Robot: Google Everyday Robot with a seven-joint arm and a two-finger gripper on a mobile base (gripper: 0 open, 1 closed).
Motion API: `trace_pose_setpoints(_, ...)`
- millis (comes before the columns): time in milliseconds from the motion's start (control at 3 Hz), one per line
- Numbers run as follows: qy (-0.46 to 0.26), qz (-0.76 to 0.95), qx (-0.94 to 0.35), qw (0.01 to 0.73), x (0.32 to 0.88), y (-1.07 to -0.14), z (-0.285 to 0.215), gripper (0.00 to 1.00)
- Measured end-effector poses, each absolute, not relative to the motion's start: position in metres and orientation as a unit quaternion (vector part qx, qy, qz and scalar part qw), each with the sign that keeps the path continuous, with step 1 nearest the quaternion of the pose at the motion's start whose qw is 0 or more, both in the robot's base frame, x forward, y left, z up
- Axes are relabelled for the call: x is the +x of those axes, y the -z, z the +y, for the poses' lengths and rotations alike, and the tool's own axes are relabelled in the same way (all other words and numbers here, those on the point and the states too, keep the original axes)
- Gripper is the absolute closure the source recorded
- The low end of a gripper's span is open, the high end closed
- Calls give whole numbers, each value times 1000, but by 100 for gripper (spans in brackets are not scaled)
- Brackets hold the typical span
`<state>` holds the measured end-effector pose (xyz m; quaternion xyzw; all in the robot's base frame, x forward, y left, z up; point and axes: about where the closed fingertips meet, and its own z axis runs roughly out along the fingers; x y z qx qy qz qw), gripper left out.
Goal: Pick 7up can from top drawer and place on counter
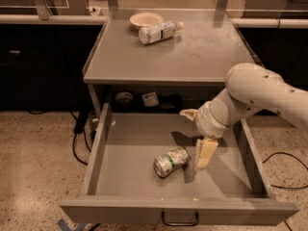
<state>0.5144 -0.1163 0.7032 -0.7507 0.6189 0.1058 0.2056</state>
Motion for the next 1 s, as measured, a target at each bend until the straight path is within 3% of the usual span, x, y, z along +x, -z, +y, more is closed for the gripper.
trace_pose_setpoints(1000, -192, 604, -752, 180, 476, -629, -56, 0)
